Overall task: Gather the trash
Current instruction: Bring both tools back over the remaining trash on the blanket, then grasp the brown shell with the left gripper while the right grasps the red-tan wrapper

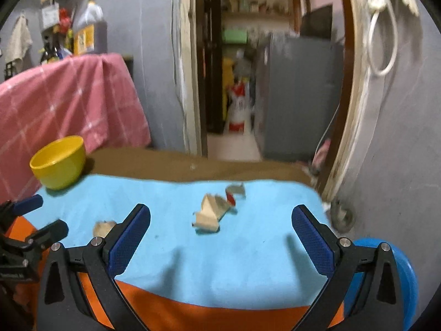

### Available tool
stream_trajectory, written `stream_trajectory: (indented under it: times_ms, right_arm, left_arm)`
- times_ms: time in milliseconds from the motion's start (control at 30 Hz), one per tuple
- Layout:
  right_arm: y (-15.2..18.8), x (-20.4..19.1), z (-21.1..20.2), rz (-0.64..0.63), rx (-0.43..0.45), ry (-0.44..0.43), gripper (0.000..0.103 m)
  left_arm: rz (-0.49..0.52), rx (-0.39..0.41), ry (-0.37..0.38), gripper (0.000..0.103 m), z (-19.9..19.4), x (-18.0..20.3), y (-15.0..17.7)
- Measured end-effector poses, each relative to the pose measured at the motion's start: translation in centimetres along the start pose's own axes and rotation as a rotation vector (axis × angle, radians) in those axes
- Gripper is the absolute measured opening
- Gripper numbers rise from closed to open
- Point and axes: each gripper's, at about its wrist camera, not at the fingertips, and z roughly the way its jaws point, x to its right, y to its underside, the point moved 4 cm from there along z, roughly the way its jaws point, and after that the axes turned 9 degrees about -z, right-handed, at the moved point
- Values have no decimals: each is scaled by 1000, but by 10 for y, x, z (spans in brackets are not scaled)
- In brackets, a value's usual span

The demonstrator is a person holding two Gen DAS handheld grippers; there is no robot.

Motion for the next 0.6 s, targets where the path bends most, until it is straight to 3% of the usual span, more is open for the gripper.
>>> stream_trajectory:
  times_ms: [100, 233, 300, 433, 533, 600]
  right_arm:
    - [5, 1, 11, 7, -62, -34, 100]
    - [12, 3, 30, 18, -169, -86, 90]
    - [12, 5, 36, 21, -199, -94, 86]
    - [9, 4, 42, 1, -222, -81, 82]
    - [7, -1, 48, -31, -240, -61, 71]
    - [7, -4, 53, -52, -256, -55, 55]
  left_arm:
    - [1, -55, 37, 89, 11, 4, 1]
    - [15, -152, 84, 62, 25, 12, 6]
    - [21, -190, 99, 54, 31, 14, 8]
    - [42, -203, 113, 48, 33, 19, 7]
    - [50, -208, 101, 40, 36, 20, 5]
    - [47, -210, 103, 35, 37, 21, 5]
